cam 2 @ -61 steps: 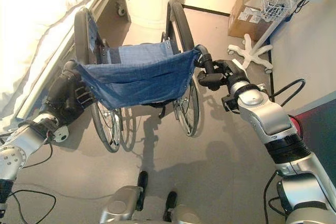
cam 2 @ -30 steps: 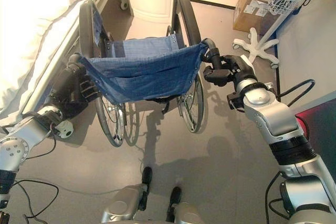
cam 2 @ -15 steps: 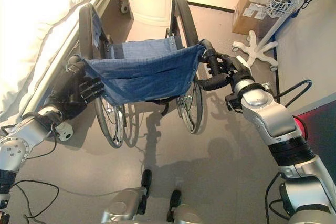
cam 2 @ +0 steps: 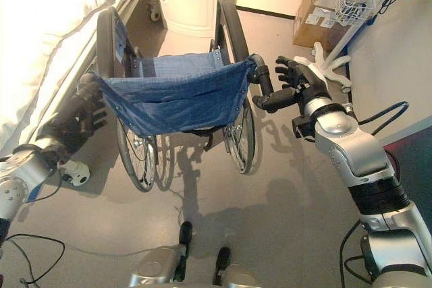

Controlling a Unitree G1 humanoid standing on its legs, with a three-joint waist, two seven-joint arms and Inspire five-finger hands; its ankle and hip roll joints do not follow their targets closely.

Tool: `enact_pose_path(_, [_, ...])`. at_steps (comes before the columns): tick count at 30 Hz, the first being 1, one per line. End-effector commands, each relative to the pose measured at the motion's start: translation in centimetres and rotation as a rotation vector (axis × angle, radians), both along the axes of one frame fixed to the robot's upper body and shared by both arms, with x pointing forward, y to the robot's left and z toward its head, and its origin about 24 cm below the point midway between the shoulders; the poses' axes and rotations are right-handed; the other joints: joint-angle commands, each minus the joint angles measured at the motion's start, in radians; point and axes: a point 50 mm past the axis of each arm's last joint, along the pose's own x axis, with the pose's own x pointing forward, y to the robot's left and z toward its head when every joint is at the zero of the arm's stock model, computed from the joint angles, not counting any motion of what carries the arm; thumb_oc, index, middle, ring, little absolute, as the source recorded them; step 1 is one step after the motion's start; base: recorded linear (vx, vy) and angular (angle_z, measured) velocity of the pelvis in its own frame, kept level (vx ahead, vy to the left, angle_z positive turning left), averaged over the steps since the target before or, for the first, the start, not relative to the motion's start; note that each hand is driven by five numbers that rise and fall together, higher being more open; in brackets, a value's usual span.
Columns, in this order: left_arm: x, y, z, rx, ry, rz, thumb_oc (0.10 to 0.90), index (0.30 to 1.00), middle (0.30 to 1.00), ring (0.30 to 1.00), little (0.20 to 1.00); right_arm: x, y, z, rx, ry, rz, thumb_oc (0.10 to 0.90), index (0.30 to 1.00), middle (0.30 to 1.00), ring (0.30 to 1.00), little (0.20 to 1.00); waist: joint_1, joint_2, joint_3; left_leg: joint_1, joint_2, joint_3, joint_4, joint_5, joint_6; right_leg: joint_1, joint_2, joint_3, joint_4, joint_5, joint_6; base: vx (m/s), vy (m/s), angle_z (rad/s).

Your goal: Push the wheelchair next to the bed

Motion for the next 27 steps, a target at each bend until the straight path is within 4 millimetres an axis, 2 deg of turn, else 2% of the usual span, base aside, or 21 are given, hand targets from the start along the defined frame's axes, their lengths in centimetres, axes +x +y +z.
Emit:
enact_pose_path(1, [-2.8,7.7,7.6,0.101,-0.309,0.346,0.8,0.9,0.9,0.9,0.9,-1.6,-2.2,2.3,-0.026,-0.178,-0.085,0.8,0.9,0.9,0.9,0.9,-0.004,0.019,-0.202,0.066,0.058,0.002,-0.056,-0.031,-0.093,-0.08,-0.062,-0.012,-0.025,0.15,0.054,0.0,0.0,0.0])
enact_pose_path(8, [-6.3,9.2,5.2,0.092,-0.28,0.446,0.8,0.9,0.9,0.9,0.9,-3.9,-5.4,0.3,0.045,-0.181,-0.216,0.8,0.9,0.9,0.9,0.9,-0.011,0.021,-0.212,0.074,0.066,0.005,-0.069,-0.035,-0.097,-0.079,-0.053,-0.007,-0.03,0.143,0.049,0.0,-0.001,0.0])
enact_pose_path(16, [-8.7,10.7,4.3,0.097,-0.275,0.542,0.8,0.9,0.9,0.9,0.9,-6.1,-8.6,-0.9,0.15,-0.22,-0.374,0.8,0.9,0.9,0.9,0.9,-0.019,0.022,-0.223,0.081,0.069,0.008,-0.07,-0.04,-0.103,-0.075,-0.05,-0.015,-0.03,0.134,0.048,0.0,-0.008,0.05])
enact_pose_path(23, [-11.9,11.9,2.7,0.126,-0.253,0.661,0.8,0.9,0.9,0.9,0.9,-8.9,-11.9,-5.5,0.262,-0.116,-0.59,0.8,0.9,0.9,0.9,0.9,-0.03,0.024,-0.23,0.083,0.071,0.008,-0.07,-0.04,-0.108,-0.071,-0.049,-0.023,-0.029,0.128,0.048,0.0,0.0,0.0])
enact_pose_path(25, [-12.5,11.9,1.5,0.108,-0.248,0.676,0.8,0.9,0.9,0.9,0.9,-9.8,-12.8,-7.2,0.296,-0.086,-0.663,0.8,0.9,0.9,0.9,0.9,-0.031,0.023,-0.23,0.083,0.071,0.008,-0.07,-0.041,-0.109,-0.071,-0.049,-0.026,-0.029,0.127,0.049,0.0,0.0,0.0])
enact_pose_path(27, [-13.4,11.7,-0.5,0.078,-0.213,0.703,0.8,0.9,0.9,0.9,0.9,-11.3,-14.1,-9.9,0.336,-0.016,-0.769,0.8,0.9,0.9,0.9,0.9,-0.032,0.022,-0.227,0.083,0.071,0.007,-0.07,-0.041,-0.11,-0.071,-0.05,-0.031,-0.028,0.126,0.051,0.0,0.0,0.0])
